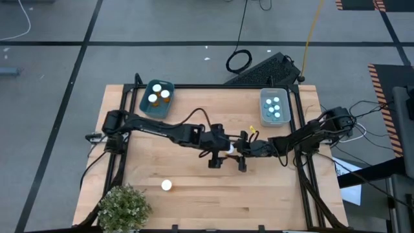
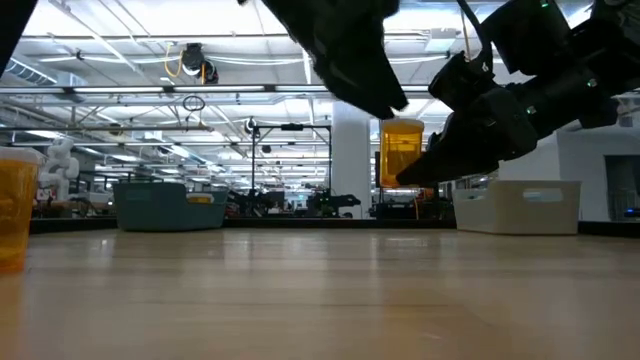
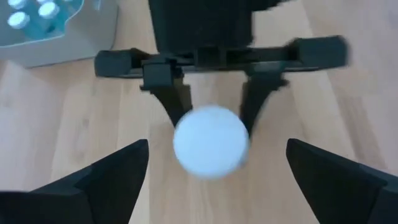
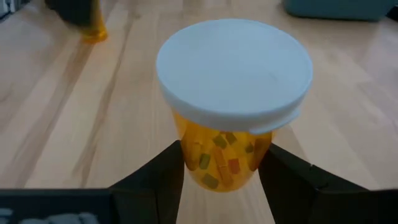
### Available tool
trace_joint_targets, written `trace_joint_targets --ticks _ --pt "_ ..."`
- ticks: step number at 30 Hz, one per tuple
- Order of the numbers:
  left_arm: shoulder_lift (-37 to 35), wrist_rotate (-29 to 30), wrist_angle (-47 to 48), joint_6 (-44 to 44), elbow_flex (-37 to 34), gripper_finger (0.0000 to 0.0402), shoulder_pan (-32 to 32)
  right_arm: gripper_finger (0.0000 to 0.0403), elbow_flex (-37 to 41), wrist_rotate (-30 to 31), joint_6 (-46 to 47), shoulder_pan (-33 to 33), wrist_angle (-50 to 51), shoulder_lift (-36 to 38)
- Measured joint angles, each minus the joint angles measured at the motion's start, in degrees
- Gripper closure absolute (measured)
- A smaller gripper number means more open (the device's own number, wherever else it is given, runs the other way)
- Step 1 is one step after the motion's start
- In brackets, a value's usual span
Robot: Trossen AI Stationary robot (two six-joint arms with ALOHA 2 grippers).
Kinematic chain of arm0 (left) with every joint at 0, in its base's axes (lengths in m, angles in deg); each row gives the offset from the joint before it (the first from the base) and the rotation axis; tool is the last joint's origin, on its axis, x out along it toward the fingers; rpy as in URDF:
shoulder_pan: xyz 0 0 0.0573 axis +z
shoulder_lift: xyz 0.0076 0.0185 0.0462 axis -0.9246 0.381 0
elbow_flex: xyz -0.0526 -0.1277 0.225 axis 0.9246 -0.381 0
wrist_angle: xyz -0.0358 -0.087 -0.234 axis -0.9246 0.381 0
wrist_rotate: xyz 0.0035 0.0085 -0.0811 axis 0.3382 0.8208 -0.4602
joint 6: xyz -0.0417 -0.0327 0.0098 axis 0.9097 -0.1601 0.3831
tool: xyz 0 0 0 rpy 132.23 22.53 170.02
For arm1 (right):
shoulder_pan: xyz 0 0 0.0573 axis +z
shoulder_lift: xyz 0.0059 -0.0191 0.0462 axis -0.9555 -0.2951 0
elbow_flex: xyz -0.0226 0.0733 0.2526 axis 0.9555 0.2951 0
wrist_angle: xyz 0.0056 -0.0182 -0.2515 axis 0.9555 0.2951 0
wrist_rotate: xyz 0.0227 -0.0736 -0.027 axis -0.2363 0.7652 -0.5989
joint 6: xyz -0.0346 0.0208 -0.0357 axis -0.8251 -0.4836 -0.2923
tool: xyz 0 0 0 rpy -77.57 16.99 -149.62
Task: Pick and place medicine bottles into bin by pill shape (circle, oval)
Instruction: Put the orange capsule bottle into the blue bin
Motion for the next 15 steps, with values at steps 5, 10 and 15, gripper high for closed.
trace_joint_targets --ticks 5,10,15 --pt "2.60 -1.37 -1.38 0.22 0.25 0.0035 1.36 0.0225 -0.01 0.09 -0.28 -0.06 0.06 0.00" --pt "3.82 -1.18 -3.28 0.81 0.33 0.0066 2.08 0.0225 -0.01 0.13 -0.28 -0.09 -0.20 0.00" --pt "4.30 -1.18 -2.95 0.53 0.23 0.0109 2.06 0.0225 -0.01 0.15 -0.12 -0.07 -0.38 0.00"
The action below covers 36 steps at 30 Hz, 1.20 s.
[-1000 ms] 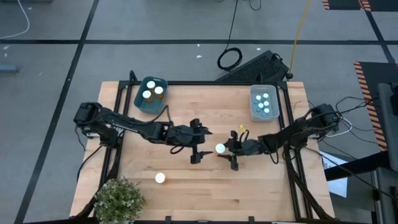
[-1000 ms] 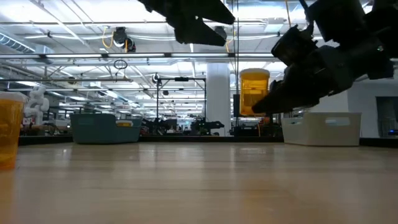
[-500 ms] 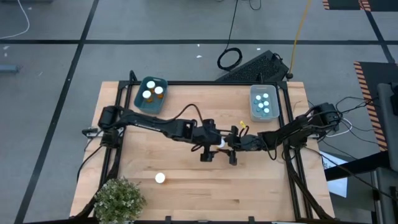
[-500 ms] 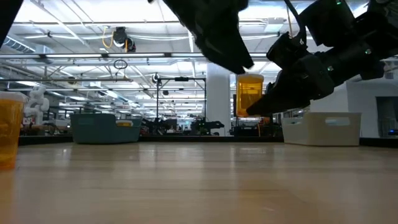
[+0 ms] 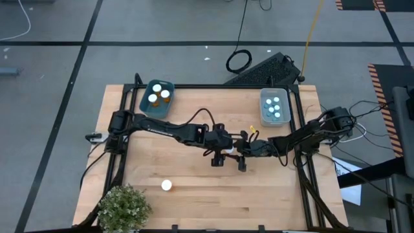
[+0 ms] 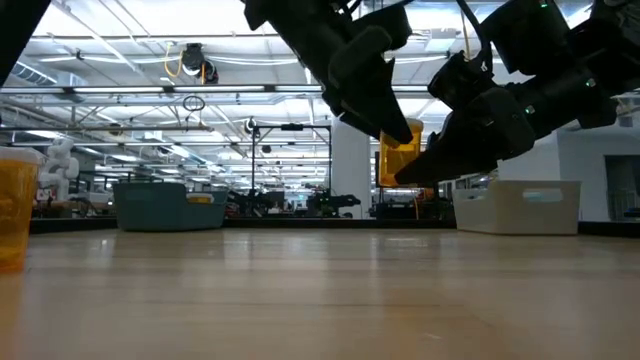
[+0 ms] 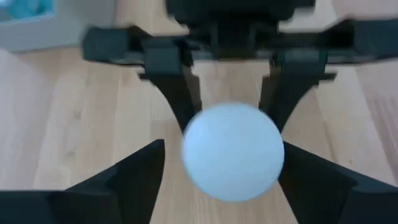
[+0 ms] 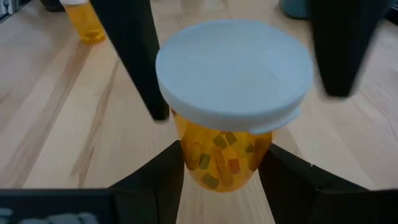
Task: Pick and place medicine bottles into bin by pill shape (circle, oval)
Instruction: Put the orange capsule bottle into the blue bin
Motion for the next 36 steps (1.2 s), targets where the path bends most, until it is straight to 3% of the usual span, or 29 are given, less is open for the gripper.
trace_joint_targets --ticks 11,19,30,36 --pt "0.38 -0.96 -0.66 -0.16 -0.07 0.0186 -0.02 0.0225 0.00 0.13 0.17 0.00 -0.32 0.00" --pt "0.02 -0.96 -0.29 -0.63 -0.07 0.0189 0.00 0.0217 0.00 1.06 0.74 0.00 -0.36 0.00" --pt "-7.02 1.19 9.67 0.66 -0.15 0.0191 0.64 0.0090 0.04 3.06 -0.72 -3.21 0.67 0.04" --pt "-14.16 6.54 18.82 3.77 -3.58 0.0191 3.46 0.0071 0.06 1.72 -2.65 -4.24 2.89 0.04"
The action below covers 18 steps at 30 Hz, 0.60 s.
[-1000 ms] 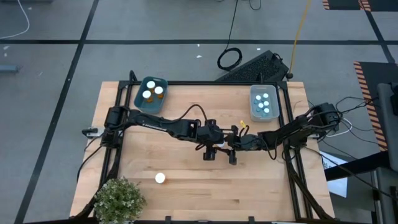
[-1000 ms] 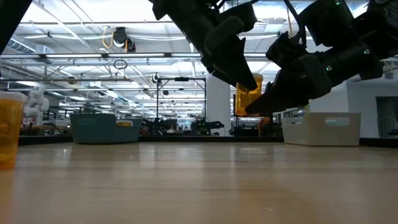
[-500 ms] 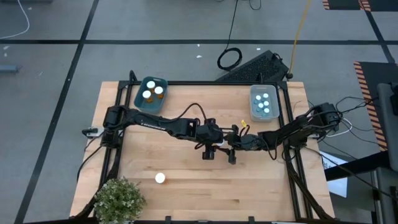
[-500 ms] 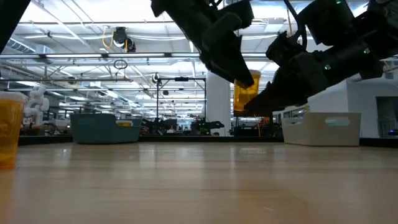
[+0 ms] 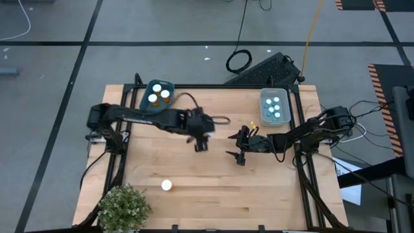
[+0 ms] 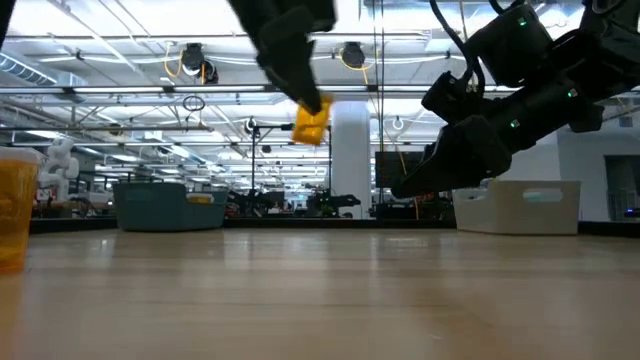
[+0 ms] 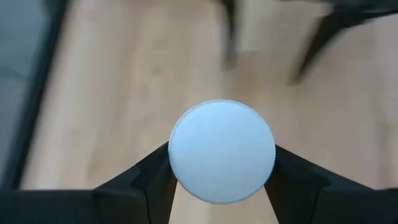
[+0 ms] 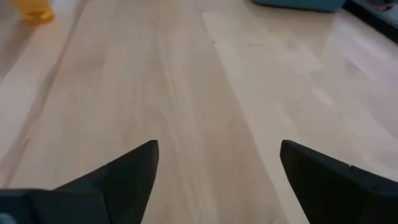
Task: Pick and place medicine bottles into bin by pill shape (circle, oval)
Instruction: Put the orange capsule bottle into the blue bin
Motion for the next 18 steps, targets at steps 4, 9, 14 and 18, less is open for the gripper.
trace_joint_targets --ticks 4,9,14,18 --pt "-8.48 3.55 -0.69 2.76 -8.20 0.0190 3.84 0.0077 -0.02 -1.76 -0.04 0.11 0.66 0.00" --pt "-19.19 10.39 -0.83 8.30 -20.34 0.0190 10.52 0.0086 -0.02 -1.89 -0.57 0.14 0.65 0.00" --pt "-28.02 13.94 -3.16 11.67 -30.57 0.0190 18.16 0.0093 -0.02 -1.87 -3.37 -0.12 -0.51 -0.02" --pt "-31.70 14.08 -7.90 11.64 -36.75 0.0190 24.27 0.0099 -0.02 -1.83 -5.04 -0.73 -2.10 -0.02"
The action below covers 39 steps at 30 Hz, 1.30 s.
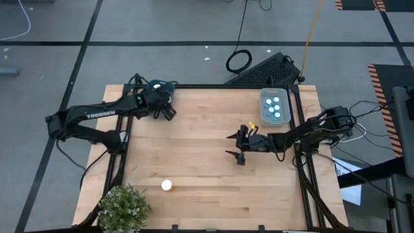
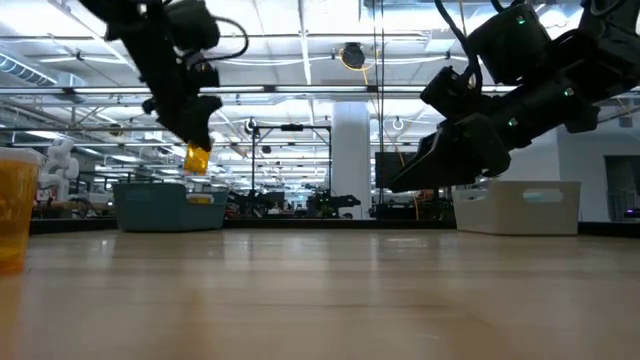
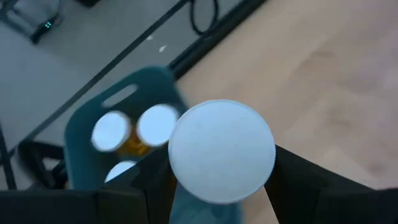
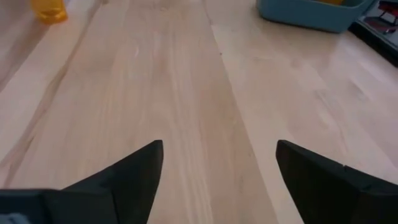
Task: Pick and place medicine bottles into bin by pill shape (circle, oval)
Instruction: Put the orange capsule bottle into the blue bin
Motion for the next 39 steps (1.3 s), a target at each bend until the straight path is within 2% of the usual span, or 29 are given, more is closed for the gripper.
trace_joint_targets --ticks 5,10,18,24,30,39 --pt "-0.35 -1.27 -4.58 -0.72 -5.21 0.0190 7.50 0.0105 0.00 -0.01 -0.99 -0.78 -0.61 0.00" --pt "0.43 -4.11 -10.11 -1.89 -8.86 0.0190 10.76 0.0106 0.00 -0.02 -1.30 -1.59 -0.57 0.00" --pt "0.40 -4.09 -13.86 -1.58 -12.99 0.0190 12.95 0.0106 0.00 -0.07 -1.89 -2.04 -0.58 0.00" --pt "0.41 -5.59 -21.86 -3.12 -17.07 0.0190 13.51 0.0106 0.00 -0.08 -2.10 -2.04 -0.57 0.00" --pt "0.41 -5.91 -22.43 -3.43 -18.13 0.0188 13.67 0.0106 0.00 -0.09 -1.94 -2.04 -0.56 0.00" --pt "0.41 -6.65 -22.88 -4.03 -18.13 0.0120 13.62 0.0106 0.00 -0.11 -1.89 -2.04 -0.56 0.00"
